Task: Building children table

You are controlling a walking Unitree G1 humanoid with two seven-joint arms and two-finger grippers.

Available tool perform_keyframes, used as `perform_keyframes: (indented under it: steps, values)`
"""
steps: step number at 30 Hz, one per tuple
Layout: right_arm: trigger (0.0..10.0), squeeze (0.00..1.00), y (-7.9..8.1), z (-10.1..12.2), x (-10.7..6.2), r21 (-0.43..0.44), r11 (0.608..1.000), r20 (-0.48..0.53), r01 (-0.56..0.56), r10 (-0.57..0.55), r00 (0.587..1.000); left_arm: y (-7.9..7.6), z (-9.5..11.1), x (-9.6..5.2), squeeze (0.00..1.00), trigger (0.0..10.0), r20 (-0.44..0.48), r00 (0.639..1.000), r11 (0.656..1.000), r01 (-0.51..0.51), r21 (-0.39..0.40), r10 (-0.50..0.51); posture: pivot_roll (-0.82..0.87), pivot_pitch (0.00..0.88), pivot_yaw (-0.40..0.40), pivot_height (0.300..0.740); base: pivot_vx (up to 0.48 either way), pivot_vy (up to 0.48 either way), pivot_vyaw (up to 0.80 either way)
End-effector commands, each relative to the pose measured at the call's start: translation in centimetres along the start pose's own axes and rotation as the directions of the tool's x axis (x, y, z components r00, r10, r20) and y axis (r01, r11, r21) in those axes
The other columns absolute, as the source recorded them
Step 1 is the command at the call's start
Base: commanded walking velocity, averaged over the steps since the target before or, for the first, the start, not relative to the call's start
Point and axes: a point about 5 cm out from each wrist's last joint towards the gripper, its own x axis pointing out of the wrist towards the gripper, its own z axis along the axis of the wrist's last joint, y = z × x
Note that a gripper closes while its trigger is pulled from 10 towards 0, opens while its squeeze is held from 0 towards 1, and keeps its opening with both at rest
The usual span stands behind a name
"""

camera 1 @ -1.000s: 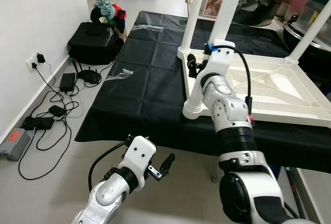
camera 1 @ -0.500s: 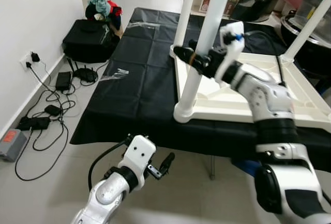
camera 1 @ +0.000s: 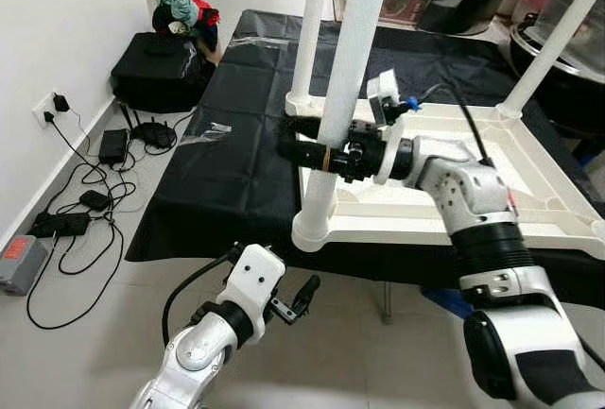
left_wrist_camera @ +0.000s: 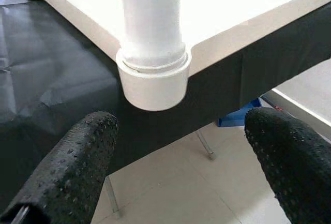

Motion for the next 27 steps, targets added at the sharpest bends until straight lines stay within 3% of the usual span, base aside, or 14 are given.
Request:
perform_keyframes:
  steps: [1, 2, 7, 14, 16, 17, 18, 19, 20, 22, 23, 24, 26, 27]
  values:
    - [10.0, 0.0, 0.3, 0.1, 0.4, 0.005, 0.999, 0.005, -0.047, 0.047, 0.999, -0.2, -0.2, -0.1, 0.0, 10.0, -0.01, 1.0, 1.0, 0.001, -0.002, -0.001, 0.16, 0.074, -0.124, 0.74, 0.0, 0.0, 0.0]
    - [0.0, 0.0, 0.2, 0.1, 0.5, 0.015, 0.999, 0.008, -0.05, 0.05, 0.999, -0.2, -0.2, -0.1, 0.0, 10.0, -0.01, 1.0, 1.0, 0.0, -0.003, 0.0, 0.16, 0.07, -0.127, 0.74, 0.0, 0.0, 0.0]
    - [0.0, 0.0, 0.1, 0.0, 0.4, 0.014, 0.999, 0.01, -0.051, 0.051, 0.999, -0.2, -0.3, -0.1, 0.0, 10.0, -0.011, 1.0, 1.0, 0.001, -0.004, -0.001, 0.16, 0.064, -0.125, 0.74, 0.0, 0.0, 0.0]
    - [0.0, 0.0, -1.6, -0.8, 1.0, -0.013, 0.96, 0.05, 0.281, -0.28, 0.959, -0.3, -0.4, -0.1, 0.0, 10.0, -0.014, 1.0, 1.0, 0.006, -0.004, -0.007, 0.16, 0.056, -0.124, 0.74, 0.0, 0.0, 0.0]
    - [0.0, 0.0, -3.6, -0.8, 0.2, 0.065, 0.807, 0.104, 0.587, -0.59, 0.801, -0.3, -0.5, 0.0, 0.0, 10.0, -0.014, 1.0, 1.0, 0.008, -0.004, -0.008, 0.16, 0.053, -0.12, 0.74, 0.0, 0.0, 0.0]
    - [0.0, 0.0, -3.6, -0.8, 0.2, 0.065, 0.807, 0.104, 0.587, -0.59, 0.801, -0.3, -0.5, 0.0, 0.0, 10.0, -0.014, 1.0, 1.0, 0.008, -0.004, -0.008, 0.16, 0.053, -0.12, 0.74, 0.0, 0.0, 0.0]
    - [0.0, 0.0, -4.7, -0.9, -1.0, 0.116, 0.648, 0.113, 0.753, -0.762, 0.638, -0.3, -0.5, 0.0, 0.0, 10.0, -0.014, 1.0, 1.0, 0.01, -0.004, -0.01, 0.15, 0.052, -0.118, 0.74, 0.0, 0.0, 0.0]
    - [0.0, 0.0, -5.5, -1.1, -2.7, 0.166, 0.442, 0.1, 0.881, -0.897, 0.431, -0.3, -0.5, 0.0, 0.0, 10.0, -0.015, 1.0, 1.0, 0.013, -0.003, -0.013, 0.15, 0.052, -0.116, 0.74, 0.0, 0.0, 0.0]
    - [0.0, 0.0, -5.5, -1.1, -2.7, 0.166, 0.442, 0.1, 0.881, -0.897, 0.431, -0.3, -0.5, 0.0, 0.0, 10.0, -0.015, 1.0, 1.0, 0.013, -0.003, -0.013, 0.15, 0.052, -0.116, 0.74, 0.0, 0.0, 0.0]
    - [0.0, 0.0, -5.5, -1.4, -4.7, 0.187, 0.186, 0.087, 0.965, -0.981, 0.172, -0.3, -0.5, 0.0, 0.0, 10.0, -0.016, 1.0, 1.0, 0.017, -0.001, -0.017, 0.15, 0.051, -0.117, 0.74, 0.0, 0.0, 0.0]
    - [0.0, 0.0, -5.5, -1.4, -4.7, 0.187, 0.186, 0.087, 0.965, -0.981, 0.172, -0.3, -0.5, 0.0, 0.0, 10.0, -0.016, 1.0, 1.0, 0.017, -0.001, -0.017, 0.15, 0.051, -0.117, 0.74, 0.0, 0.0, 0.0]
    - [0.0, 0.0, -5.3, -1.3, -5.0, 0.179, 0.129, 0.094, 0.975, -0.989, 0.114, -0.3, -0.5, 0.0, 0.0, 10.0, -0.016, 1.0, 1.0, 0.017, 0.0, -0.017, 0.15, 0.051, -0.117, 0.74, 0.0, 0.0, 0.0]
    - [0.0, 0.0, -5.3, -1.3, -5.0, 0.179, 0.129, 0.094, 0.975, -0.989, 0.114, -0.3, -0.5, 0.0, 0.0, 10.0, -0.016, 1.0, 1.0, 0.017, 0.0, -0.017, 0.15, 0.051, -0.117, 0.74, 0.0, 0.0, 0.0]
    - [0.0, 0.0, -4.9, -1.2, -5.1, 0.166, 0.078, 0.104, 0.983, -0.993, 0.061, -0.3, -0.5, 0.0, 0.0, 10.0, -0.016, 1.0, 1.0, 0.019, 0.001, -0.019, 0.15, 0.054, -0.114, 0.74, 0.0, 0.0, 0.0]
